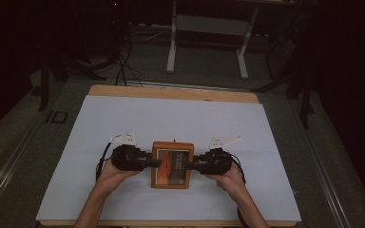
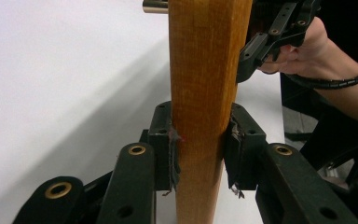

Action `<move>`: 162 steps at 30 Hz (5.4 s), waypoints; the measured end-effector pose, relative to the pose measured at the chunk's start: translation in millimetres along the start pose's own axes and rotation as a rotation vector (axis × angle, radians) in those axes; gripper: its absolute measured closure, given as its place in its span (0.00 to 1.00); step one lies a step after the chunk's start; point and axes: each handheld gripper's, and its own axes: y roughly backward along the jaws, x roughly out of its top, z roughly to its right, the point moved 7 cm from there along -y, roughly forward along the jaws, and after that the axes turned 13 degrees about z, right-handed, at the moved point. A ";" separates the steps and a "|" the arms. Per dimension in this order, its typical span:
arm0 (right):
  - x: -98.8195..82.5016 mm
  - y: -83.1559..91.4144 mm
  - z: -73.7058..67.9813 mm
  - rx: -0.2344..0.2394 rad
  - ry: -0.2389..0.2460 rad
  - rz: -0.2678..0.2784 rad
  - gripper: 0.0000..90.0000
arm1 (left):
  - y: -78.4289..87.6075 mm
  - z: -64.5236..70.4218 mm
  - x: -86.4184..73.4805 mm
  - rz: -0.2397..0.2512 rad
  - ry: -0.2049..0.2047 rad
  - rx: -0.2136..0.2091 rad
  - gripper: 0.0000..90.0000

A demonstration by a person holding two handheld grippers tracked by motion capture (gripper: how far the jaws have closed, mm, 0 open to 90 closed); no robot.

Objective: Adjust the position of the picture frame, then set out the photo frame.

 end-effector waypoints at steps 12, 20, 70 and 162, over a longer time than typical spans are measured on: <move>6.4 12.2 22.8 -0.073 -0.130 0.064 0.71 | -25.9 -17.3 5.7 0.027 0.162 0.001 0.75; -1.3 11.7 44.2 -0.136 -0.276 0.068 0.70 | -42.0 -36.7 2.8 0.048 0.301 0.022 0.73; -20.5 -15.7 86.6 -0.316 -0.377 -0.039 0.59 | -47.5 -78.3 -22.2 0.000 0.453 0.273 0.64; -1.0 -23.5 118.7 -0.588 0.025 -0.118 1.00 | 6.5 -14.2 9.5 0.169 0.152 0.421 0.50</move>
